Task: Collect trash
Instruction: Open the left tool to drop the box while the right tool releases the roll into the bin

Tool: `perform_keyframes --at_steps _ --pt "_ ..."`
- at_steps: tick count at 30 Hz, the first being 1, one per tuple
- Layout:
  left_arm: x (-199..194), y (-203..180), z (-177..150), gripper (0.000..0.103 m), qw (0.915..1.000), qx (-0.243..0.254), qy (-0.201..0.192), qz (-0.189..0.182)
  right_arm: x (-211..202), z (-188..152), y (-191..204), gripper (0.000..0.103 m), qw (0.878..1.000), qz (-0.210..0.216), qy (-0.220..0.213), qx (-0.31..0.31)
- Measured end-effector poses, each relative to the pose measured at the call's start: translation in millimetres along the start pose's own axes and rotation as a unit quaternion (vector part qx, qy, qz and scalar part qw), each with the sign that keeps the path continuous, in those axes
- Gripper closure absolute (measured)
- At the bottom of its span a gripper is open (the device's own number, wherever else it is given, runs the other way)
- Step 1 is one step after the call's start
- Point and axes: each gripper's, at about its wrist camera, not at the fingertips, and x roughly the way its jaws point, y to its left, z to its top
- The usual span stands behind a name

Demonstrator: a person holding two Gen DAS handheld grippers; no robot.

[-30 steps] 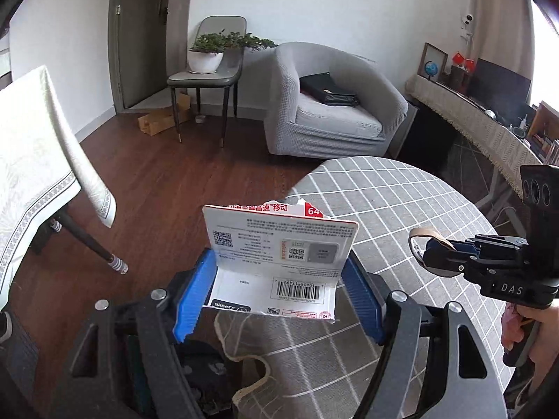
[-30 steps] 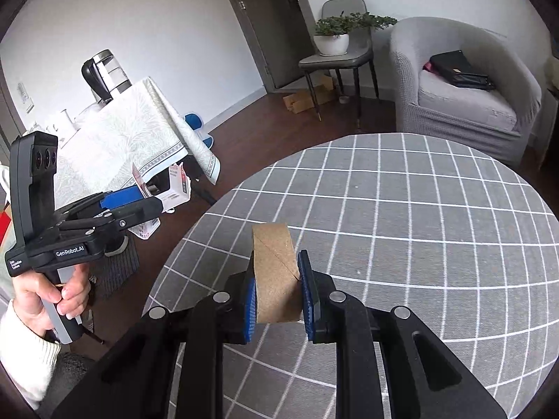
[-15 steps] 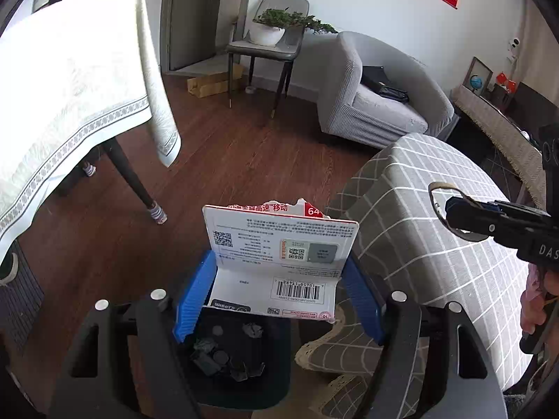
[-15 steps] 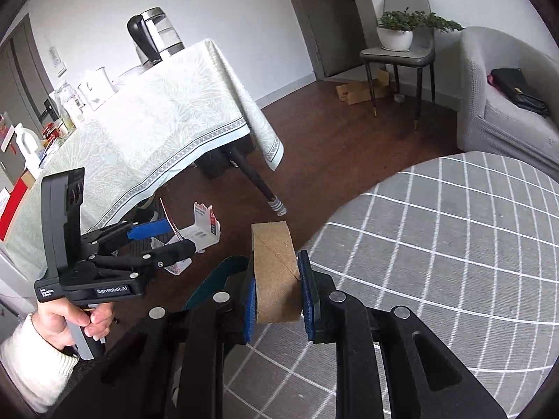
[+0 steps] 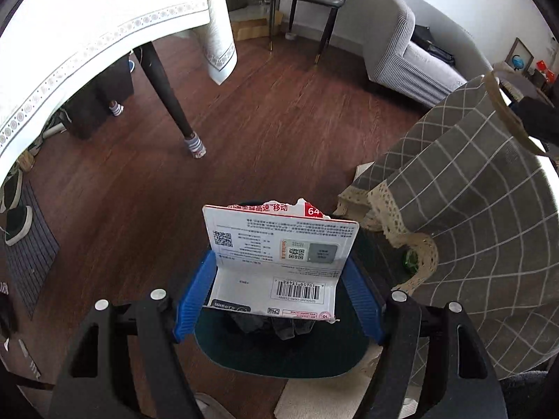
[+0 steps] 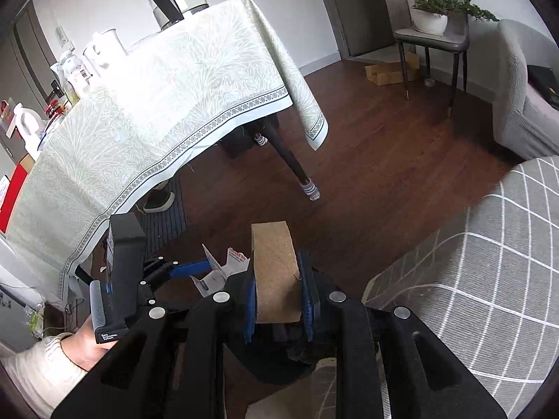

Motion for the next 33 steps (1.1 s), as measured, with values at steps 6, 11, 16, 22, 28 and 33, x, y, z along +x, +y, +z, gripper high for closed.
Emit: perform_keyframes --at_steps 6,11,16,22,28,33 --pt "16.9 16.1 -10.1 0.028 0.9992 0.005 0.036 0.016 31.7 0.3 19.9 0.082 0.999 -0.009 0.026 -0.018" --pt "27.4 20.0 -20.6 0.027 0.9974 0.013 0.070 0.010 53.4 -2.6 32.7 0.082 0.998 -0.014 0.047 -0.034" --pt "36.5 26.3 -31.7 0.025 0.9947 0.021 0.099 0.013 67.4 -4.7 41.1 0.082 0.997 -0.020 0.061 -0.047" --pt "37.9 31.1 -39.4 0.019 0.9940 0.027 0.106 0.013 84.3 -6.0 44.5 0.082 0.996 -0.023 0.075 -0.048" --pt "22.8 37.3 -37.5 0.019 0.9965 0.019 0.081 0.009 103.9 -9.1 44.8 0.082 0.994 -0.029 0.094 -0.050" --pt "-0.5 38.3 -29.0 0.023 0.9990 0.019 0.040 0.009 122.4 -14.1 44.9 0.082 0.992 -0.036 0.111 -0.050"
